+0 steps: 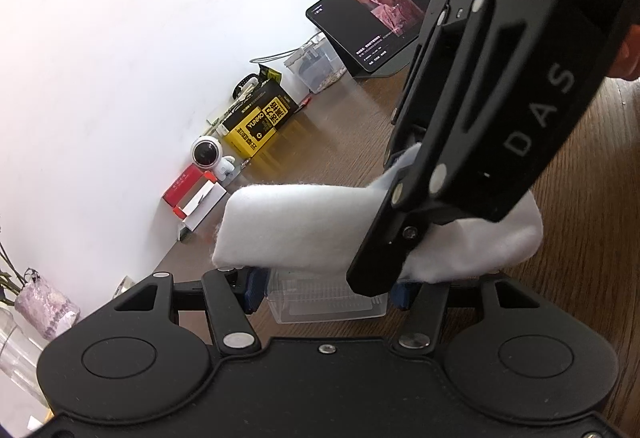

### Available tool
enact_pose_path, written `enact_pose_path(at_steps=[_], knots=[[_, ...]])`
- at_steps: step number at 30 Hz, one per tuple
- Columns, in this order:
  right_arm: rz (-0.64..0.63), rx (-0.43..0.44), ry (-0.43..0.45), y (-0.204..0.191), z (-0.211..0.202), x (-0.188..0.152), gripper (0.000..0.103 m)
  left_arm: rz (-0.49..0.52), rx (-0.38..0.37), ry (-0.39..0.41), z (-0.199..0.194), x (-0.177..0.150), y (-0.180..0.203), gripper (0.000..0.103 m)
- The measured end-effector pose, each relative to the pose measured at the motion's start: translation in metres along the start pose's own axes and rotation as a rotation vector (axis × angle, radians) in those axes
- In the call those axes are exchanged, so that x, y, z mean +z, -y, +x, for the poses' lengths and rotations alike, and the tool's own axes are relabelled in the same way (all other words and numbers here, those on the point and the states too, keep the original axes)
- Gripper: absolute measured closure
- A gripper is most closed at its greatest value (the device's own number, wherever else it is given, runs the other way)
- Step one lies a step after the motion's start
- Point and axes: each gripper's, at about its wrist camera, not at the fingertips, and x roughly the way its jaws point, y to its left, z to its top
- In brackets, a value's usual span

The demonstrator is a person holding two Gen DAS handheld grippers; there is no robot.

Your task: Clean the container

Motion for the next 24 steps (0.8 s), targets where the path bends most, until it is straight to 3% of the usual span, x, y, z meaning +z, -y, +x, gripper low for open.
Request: enact_pose_path(at_steps=[4,12,20,24], knots=[[0.017,-0.023,0.003,0.007,0.000,0.000,0.093,-0.010,-0.007,-0.001,0.005,-0.001,-0.004,0.046],[0.087,-0.151,0.013,0.038,0.000,-0.001,0.093,-0.011,-0.008,-0.001,0.014,-0.001,-0.013,0.046],[0.052,-0.023,0.030,0.009,0.003,-0.003,0.093,-0.010,-0.007,0.002,0.025,0.000,-0.010,0.046],[0.058,-0.052,0.027,0.016,0.001,-0.002,0.093,-0.010,-0.007,0.001,0.022,0.002,-0.007,0.046]])
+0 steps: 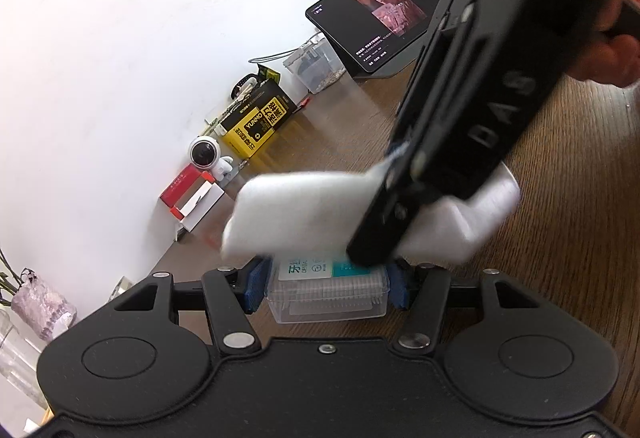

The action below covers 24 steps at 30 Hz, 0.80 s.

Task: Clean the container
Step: 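Rub the wipe across the floss box lid with the right gripper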

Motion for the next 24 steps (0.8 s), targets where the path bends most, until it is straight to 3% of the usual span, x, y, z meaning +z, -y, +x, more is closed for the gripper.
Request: enact_pose_path(at_steps=[7,16,24], knots=[[0.054,-0.153,-0.010,0.033,0.002,0.001,0.093,0.005,0.004,0.001,0.005,0.001,-0.001,0.046],[-0.038,0.012,0.003,-0.010,0.002,0.001,0.093,0.004,0.002,-0.001,0.008,0.002,-0.005,0.046],[-0.003,-0.068,-0.014,0.014,-0.001,0.003,0.093,0.004,0.000,0.000,0.008,0.002,-0.006,0.046]])
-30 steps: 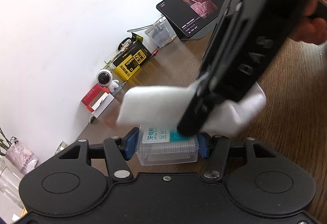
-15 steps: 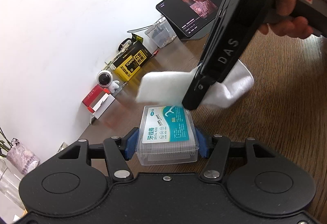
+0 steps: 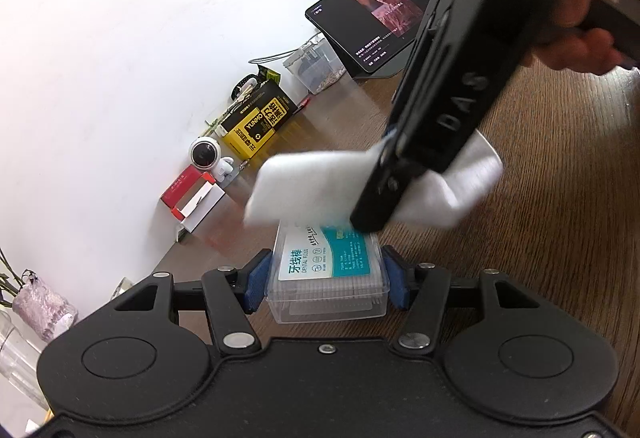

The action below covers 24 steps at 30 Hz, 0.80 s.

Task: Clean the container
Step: 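Rub the wipe across the floss box lid with the right gripper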

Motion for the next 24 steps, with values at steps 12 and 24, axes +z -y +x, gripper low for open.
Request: enact_pose_path(at_steps=[12,24], knots=[[-0.011,0.041,0.019,-0.015,0.002,0.002,0.093,-0.001,-0.002,0.000,0.000,0.000,-0.004,0.046],[-0.012,0.005,0.010,-0.005,0.001,0.005,0.093,0.002,0.000,0.001,0.002,-0.001,-0.006,0.046]])
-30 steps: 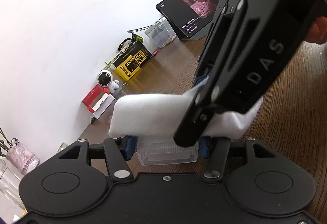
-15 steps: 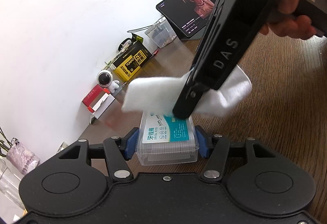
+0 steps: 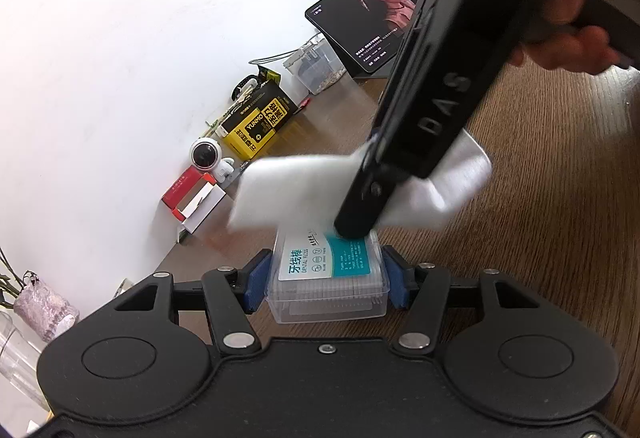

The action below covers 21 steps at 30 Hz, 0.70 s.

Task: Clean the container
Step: 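Rub the wipe across the floss box lid with the right gripper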

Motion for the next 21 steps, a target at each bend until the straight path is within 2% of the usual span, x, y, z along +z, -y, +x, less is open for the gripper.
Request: enact_pose_path(at_steps=[3,7,12,18,21], knots=[[0.019,-0.048,-0.005,0.010,0.003,0.001,0.093,0.000,0.000,0.000,0.000,0.000,0.000,0.046],[0.013,-0.069,-0.002,0.008,0.004,0.001,0.093,0.001,-0.001,0.000,0.000,0.000,0.000,0.046],[-0.007,-0.022,0.007,-0.006,0.002,-0.001,0.093,0.001,0.000,0.000,0.000,0.000,0.000,0.046],[-0.044,0.083,0.006,-0.026,0.001,-0.001,0.093,0.001,0.000,0.000,0.001,0.000,0.000,0.046],[-0.051,0.078,0.003,-0.027,0.000,0.000,0.093,0.001,0.000,0.000,0.001,0.000,0.000,0.046]])
